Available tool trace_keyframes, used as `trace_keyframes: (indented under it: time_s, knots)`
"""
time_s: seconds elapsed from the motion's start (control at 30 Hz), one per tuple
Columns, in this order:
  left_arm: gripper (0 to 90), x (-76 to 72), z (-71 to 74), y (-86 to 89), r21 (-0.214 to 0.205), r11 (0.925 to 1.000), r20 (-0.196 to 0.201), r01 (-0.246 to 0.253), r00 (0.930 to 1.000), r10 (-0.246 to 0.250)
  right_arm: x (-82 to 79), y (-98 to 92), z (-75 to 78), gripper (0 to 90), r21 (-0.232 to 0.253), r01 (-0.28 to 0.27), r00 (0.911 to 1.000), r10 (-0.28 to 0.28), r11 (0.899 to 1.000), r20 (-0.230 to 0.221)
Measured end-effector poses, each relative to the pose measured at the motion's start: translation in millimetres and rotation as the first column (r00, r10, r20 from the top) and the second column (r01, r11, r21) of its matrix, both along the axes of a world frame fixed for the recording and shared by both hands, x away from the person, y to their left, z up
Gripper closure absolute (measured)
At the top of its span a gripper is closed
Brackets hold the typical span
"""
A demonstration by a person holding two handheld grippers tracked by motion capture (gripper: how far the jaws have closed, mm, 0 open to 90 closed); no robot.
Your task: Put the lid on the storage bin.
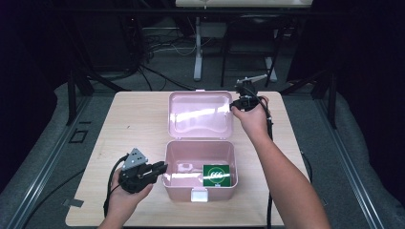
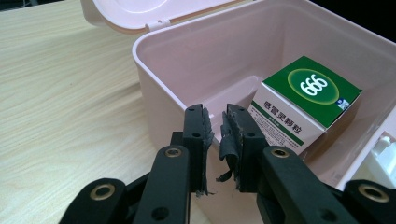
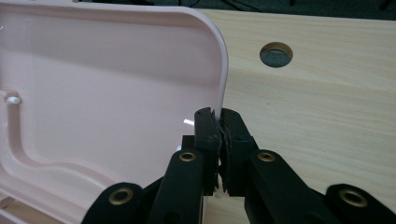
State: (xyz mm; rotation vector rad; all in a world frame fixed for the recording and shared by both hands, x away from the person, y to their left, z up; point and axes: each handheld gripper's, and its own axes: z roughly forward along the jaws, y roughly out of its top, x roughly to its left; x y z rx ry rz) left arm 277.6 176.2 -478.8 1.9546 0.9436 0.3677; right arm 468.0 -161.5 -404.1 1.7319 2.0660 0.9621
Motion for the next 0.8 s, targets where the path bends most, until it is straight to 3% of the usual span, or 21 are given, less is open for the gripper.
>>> trace_keyframes:
  time_s: [0.2,0.3,0.33,0.37,0.53,0.8]
  knots:
    - [78.6,0.1,-0.1,-0.1,-0.001,1.0,0.001,0.0,1.0,0.0,-12.9,-1.9,11.0,87.2,-0.005,-0.027,0.9991,0.028,1.0,0.031]
    - [78.6,0.2,0.0,0.0,0.0,1.0,0.001,0.0,1.0,0.0,-17.6,-1.6,13.6,87.3,-0.001,-0.037,0.9969,0.037,0.999,0.07]
    - [78.6,0.2,0.1,0.0,0.0,1.0,0.0,0.0,1.0,0.0,-20.3,-1.9,16.5,87.4,-0.007,-0.044,0.9972,0.045,0.999,0.06]
    - [78.6,0.1,0.0,-0.2,-0.002,1.0,0.002,0.0,1.0,0.0,-21.9,-1.5,16.7,87.5,-0.003,-0.045,0.9953,0.046,0.999,0.086]
    - [78.7,-0.1,0.0,-0.6,-0.003,1.0,0.003,-0.003,1.0,0.003,-33.9,0.2,23.6,87.7,-0.027,-0.069,0.9891,0.072,0.997,0.129]
    - [78.8,0.2,-0.2,-0.3,-0.01,0.9999,-0.001,-0.004,1.0,0.004,-46.8,-2.5,26.8,87.8,-0.031,-0.089,0.983,0.093,0.996,0.158]
